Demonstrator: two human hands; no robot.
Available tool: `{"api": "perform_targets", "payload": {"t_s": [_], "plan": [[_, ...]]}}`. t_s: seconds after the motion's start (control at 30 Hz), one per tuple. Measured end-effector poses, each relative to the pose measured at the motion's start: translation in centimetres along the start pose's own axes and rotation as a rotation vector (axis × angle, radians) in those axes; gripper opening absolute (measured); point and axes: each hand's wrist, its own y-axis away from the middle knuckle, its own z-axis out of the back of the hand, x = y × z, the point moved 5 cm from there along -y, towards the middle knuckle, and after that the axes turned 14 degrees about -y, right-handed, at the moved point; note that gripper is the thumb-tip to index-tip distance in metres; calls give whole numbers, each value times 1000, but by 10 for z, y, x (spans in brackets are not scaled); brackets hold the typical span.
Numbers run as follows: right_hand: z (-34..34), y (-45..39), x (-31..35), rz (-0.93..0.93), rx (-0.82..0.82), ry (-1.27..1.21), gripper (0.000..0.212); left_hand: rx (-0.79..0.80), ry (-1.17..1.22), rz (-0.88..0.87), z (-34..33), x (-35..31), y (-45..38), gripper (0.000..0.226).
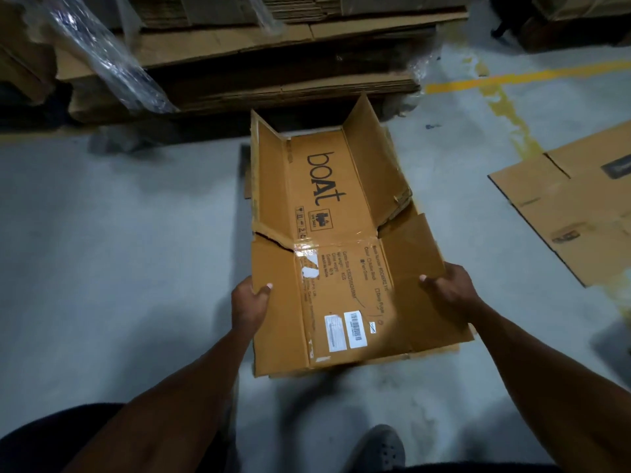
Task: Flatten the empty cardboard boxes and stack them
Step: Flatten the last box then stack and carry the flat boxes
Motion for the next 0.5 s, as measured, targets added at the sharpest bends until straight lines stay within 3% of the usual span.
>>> {"api": "perform_targets", "payload": {"t_s": [0.2, 0.3, 0.4, 0.5], "plan": [[4, -30, -41, -24, 3, -5, 40, 37, 6, 22, -44, 20, -11, 32], [3, -56, -65, -112, 6, 115, 48, 81, -15, 49, -63, 30, -24, 34], [10, -90, -101, -184, -3, 342, 66, 80, -13, 147, -81, 46, -32, 40], [21, -116, -128, -350, -62, 323, 102, 106, -65, 303, -98, 78, -48, 55]]}}
